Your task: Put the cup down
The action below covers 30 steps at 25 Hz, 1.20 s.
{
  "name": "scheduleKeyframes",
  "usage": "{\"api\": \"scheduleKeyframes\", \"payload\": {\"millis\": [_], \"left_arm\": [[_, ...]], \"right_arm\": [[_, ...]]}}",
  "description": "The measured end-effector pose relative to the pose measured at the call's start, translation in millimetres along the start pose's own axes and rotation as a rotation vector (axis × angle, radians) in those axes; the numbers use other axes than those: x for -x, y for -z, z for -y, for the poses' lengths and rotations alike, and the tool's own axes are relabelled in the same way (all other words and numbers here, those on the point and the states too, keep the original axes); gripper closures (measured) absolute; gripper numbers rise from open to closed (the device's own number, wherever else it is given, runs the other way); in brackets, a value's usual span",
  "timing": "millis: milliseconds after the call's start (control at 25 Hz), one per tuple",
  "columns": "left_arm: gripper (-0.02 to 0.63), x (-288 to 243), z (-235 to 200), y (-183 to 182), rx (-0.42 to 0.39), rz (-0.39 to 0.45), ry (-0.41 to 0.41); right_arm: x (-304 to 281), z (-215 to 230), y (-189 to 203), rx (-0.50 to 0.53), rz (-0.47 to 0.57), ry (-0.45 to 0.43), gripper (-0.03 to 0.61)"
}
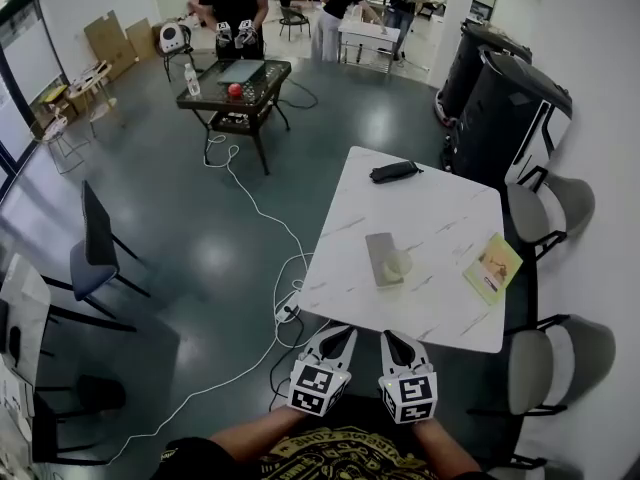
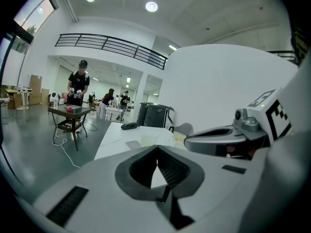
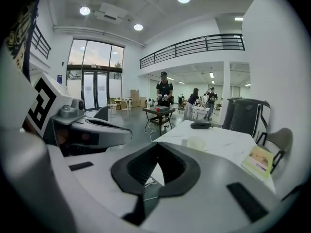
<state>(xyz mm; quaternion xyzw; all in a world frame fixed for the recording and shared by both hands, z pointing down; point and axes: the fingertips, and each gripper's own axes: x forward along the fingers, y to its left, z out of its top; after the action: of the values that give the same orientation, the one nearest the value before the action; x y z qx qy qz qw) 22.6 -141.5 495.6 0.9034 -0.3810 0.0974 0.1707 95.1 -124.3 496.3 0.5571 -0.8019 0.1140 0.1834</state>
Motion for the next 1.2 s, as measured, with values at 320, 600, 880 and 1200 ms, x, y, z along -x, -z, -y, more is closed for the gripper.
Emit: {"api": "scheduleKeyframes", "payload": {"millis": [320,600,880,1200], "left_arm": [[0.603,12.8,49.3,6.1,0.003,0.011,-0.020],[0.603,26.4,137.0,13.4,-0.034,0.030,-0.032],[0.603,62.2,213.4,34.3,-0.086,0.051,-0.094],[0.603,100.3,258.0,72.7,0.028,0.079,-0.120]], "right_arm": [[51.2,16.7,9.7,0.023,0.030,0.004,0.572],[128.6,43.0,50.7,0.029,0.021,-0.018,0.572],[194.0,48.8,73.4,0.025,0.056,-0.075,0.572],[256.3,43.9,106.8,-0.011,0.037,-0.130,0.572]]}}
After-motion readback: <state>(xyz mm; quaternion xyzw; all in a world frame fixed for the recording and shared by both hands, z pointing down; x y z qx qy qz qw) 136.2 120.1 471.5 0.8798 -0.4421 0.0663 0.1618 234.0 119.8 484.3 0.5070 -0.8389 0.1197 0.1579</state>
